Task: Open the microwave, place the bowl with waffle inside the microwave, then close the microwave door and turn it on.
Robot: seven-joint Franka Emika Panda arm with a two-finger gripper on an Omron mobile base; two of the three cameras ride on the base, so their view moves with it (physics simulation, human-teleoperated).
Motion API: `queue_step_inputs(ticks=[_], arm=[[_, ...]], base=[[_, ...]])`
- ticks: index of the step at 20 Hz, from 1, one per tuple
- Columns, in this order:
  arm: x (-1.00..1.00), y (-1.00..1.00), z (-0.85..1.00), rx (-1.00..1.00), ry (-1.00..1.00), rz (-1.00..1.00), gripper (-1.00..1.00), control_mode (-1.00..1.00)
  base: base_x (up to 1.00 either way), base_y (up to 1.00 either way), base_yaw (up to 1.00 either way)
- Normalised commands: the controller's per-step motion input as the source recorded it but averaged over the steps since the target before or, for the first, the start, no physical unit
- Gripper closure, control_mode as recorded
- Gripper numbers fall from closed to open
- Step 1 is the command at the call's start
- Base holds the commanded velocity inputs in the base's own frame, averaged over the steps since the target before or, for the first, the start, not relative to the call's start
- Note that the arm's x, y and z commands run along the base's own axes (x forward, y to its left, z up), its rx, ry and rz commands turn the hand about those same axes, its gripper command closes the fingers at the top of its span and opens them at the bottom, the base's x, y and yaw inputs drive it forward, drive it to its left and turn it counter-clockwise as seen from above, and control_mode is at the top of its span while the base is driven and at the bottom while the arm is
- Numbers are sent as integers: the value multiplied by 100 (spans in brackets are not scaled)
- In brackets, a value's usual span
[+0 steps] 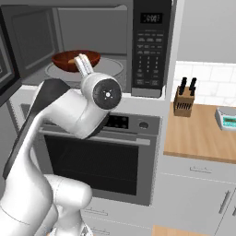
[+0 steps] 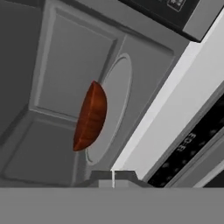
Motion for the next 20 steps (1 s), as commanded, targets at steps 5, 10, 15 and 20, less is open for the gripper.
queue_step_inputs(ticks=[5, 10, 15, 20], arm=[[-100, 17, 0, -25, -15, 1, 100, -100], [-100, 20, 0, -22, -29, 3, 100, -100], [-100, 51, 0, -17, -38, 0, 100, -100], [-100, 97, 0, -25, -33, 0, 100, -100]], base=[[0, 0, 0], [0, 0, 0], [0, 0, 0], [0, 0, 0]])
